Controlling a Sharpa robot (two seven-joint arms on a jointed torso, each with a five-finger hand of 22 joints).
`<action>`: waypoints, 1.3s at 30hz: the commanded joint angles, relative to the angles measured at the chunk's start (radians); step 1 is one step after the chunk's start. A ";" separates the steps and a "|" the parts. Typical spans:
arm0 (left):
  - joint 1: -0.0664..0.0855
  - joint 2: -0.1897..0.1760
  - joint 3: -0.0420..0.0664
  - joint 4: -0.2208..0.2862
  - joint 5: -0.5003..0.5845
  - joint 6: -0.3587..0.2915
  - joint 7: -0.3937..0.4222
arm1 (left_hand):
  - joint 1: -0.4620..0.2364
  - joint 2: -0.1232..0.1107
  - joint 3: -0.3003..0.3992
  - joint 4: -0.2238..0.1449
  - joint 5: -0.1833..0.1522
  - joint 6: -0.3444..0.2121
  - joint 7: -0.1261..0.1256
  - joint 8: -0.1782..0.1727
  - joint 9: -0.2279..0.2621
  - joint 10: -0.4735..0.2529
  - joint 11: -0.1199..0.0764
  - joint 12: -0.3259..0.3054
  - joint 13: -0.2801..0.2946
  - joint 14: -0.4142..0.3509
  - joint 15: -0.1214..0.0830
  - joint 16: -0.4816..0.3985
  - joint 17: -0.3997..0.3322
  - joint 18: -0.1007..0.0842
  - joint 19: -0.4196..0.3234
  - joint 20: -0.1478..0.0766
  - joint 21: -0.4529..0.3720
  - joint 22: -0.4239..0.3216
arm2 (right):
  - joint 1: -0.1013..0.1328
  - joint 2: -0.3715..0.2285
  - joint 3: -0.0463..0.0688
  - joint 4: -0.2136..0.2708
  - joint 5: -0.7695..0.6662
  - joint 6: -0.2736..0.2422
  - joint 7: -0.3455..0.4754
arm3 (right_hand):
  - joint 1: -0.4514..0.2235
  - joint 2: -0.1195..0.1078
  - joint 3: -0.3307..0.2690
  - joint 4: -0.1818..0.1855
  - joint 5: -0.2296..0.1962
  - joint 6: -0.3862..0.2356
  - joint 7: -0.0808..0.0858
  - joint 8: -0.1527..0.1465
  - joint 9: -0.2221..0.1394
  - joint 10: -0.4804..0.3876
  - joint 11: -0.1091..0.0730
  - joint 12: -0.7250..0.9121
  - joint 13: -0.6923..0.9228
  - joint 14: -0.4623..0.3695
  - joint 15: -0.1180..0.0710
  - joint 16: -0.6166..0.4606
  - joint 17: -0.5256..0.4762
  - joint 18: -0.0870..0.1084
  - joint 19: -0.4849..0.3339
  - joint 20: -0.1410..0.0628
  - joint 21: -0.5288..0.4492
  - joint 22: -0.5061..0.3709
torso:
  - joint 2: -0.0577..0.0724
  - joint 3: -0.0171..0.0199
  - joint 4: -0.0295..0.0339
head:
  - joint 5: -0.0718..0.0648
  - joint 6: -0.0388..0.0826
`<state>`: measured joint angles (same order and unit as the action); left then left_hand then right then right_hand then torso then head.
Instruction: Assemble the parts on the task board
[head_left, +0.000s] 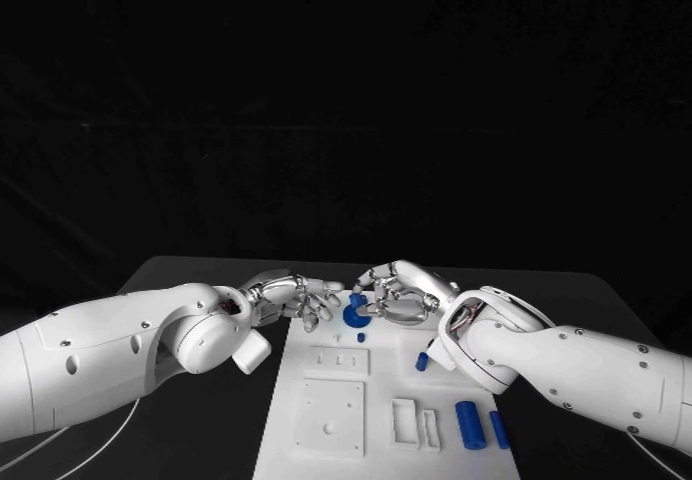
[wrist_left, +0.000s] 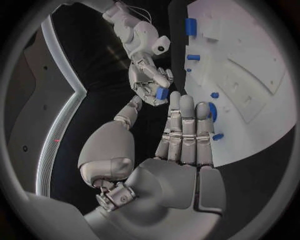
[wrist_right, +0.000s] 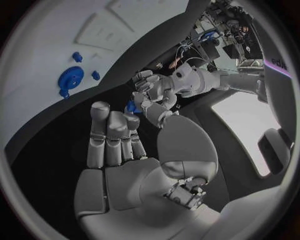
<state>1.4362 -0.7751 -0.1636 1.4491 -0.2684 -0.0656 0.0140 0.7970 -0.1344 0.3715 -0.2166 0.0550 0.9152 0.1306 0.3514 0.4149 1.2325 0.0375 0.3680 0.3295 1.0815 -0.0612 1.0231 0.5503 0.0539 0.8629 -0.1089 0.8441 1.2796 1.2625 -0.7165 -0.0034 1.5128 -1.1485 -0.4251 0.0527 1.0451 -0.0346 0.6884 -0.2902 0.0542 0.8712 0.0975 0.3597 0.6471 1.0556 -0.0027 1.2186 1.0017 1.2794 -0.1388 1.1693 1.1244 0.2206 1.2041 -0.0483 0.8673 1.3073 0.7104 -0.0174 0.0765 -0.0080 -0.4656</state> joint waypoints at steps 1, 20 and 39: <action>0.001 0.003 0.001 0.007 -0.106 -0.034 -0.013 | -0.002 0.009 -0.006 -0.001 -0.003 0.009 0.000 0.004 0.002 -0.007 -0.003 0.006 0.002 -0.003 -0.005 0.005 -0.002 0.014 -0.006 -0.052 -0.001 -0.001 | 0.000 0.004 0.001 0.003 -0.075 0.034 -0.055 | -0.001 -0.010 0.007 0.001 -0.005 0.198 -0.028 0.002 0.002 -0.037 -0.037 0.000 0.000 0.003 -0.006 0.006 0.001 0.041 0.001 -0.004 0.003 0.014 | 0.001 0.0005 -0.0005 | -0.001 -0.002; 0.001 0.027 0.001 0.020 -0.173 -0.026 -0.098 | -0.003 0.041 -0.008 0.000 -0.001 0.022 -0.007 0.007 0.002 -0.002 -0.009 0.020 0.008 0.006 -0.011 0.013 -0.005 0.016 0.002 -0.058 0.006 -0.005 | 0.000 0.020 0.001 0.001 -0.092 0.049 -0.089 | -0.005 -0.014 0.018 0.001 -0.005 0.199 -0.029 0.001 0.007 -0.034 -0.037 -0.001 -0.001 0.005 -0.007 0.006 0.000 0.041 0.005 -0.004 0.003 0.013 | 0.000 0.0012 -0.0005 | -0.001 -0.009; 0.001 0.038 0.001 0.015 -0.153 -0.051 -0.099 | 0.038 0.100 0.001 -0.024 0.018 0.022 -0.004 0.001 -0.003 -0.013 -0.006 0.022 0.006 0.004 -0.009 0.016 -0.014 0.011 -0.001 -0.058 0.012 -0.009 | 0.000 0.030 0.000 0.002 -0.098 0.066 -0.102 | -0.007 -0.018 0.028 0.001 -0.005 0.201 -0.029 0.000 0.011 -0.032 -0.038 -0.002 -0.001 0.007 -0.007 0.006 0.000 0.041 0.007 -0.005 0.002 0.013 | 0.000 0.0010 0.0001 | -0.002 -0.009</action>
<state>1.4362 -0.7404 -0.1634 1.4633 -0.4292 -0.1008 -0.0867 0.8343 -0.0420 0.3731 -0.2348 0.0690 0.9326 0.1232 0.3565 0.4125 1.2271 0.0289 0.3863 0.3367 1.0872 -0.0667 1.0346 0.5366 0.0534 0.8630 -0.1088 0.8517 1.2716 1.2626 -0.6883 -0.0035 1.5133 -1.2331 -0.3758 -0.0454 1.0373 -0.0425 0.7105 -0.2901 0.0542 0.8765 0.0922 0.3562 0.6560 1.0627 -0.0098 1.2179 1.0015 1.2851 -0.1389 1.1693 1.1240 0.2207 1.2110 -0.0484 0.8672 1.3073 0.7107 -0.0161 0.0765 -0.0099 -0.4751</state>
